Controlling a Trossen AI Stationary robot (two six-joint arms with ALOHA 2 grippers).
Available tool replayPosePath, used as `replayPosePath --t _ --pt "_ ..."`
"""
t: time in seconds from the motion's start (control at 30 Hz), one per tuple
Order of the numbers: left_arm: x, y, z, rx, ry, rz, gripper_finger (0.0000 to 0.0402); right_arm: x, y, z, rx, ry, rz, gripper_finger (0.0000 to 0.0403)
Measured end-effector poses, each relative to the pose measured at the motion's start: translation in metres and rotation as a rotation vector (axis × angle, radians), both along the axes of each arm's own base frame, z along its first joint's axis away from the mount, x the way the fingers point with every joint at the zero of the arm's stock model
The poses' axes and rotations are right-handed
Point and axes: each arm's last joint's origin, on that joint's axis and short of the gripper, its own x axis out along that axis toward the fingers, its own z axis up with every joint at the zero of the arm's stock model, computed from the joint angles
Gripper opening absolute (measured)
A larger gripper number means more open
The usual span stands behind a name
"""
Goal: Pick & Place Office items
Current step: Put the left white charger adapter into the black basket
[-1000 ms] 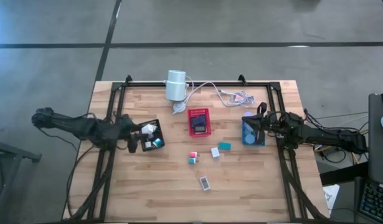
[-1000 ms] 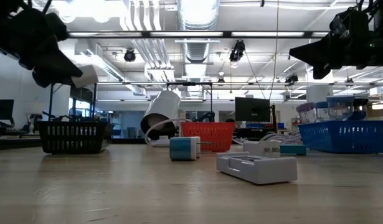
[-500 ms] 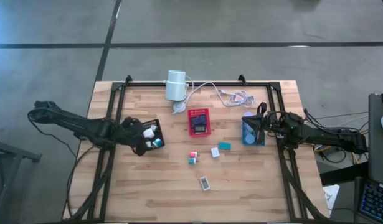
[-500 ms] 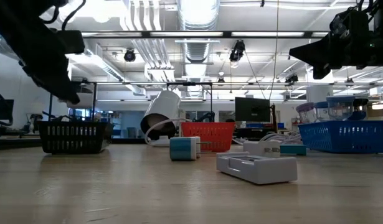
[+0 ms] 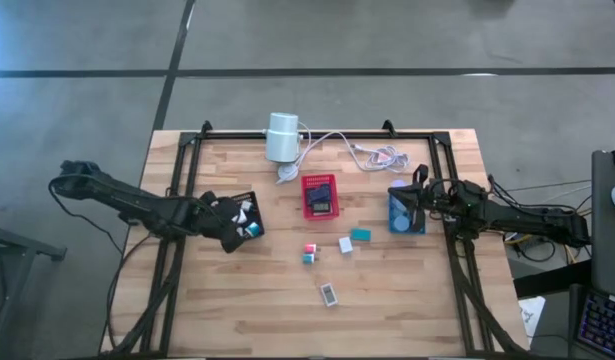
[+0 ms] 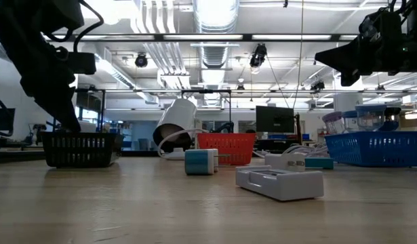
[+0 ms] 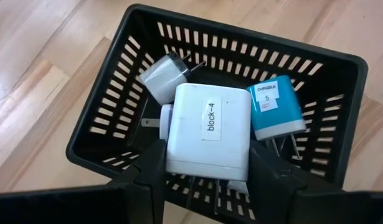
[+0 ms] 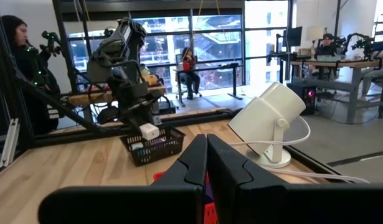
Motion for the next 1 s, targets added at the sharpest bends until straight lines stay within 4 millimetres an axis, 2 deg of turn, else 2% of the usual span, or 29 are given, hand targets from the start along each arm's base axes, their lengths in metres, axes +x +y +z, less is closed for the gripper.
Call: replayPosePath --t 1.0 --pt "0.0006 0.0 -0.0022 -0.017 0.026 -0.011 0.0152 0.0 0.0 0.0 0.0 0.0 0.0 0.0008"
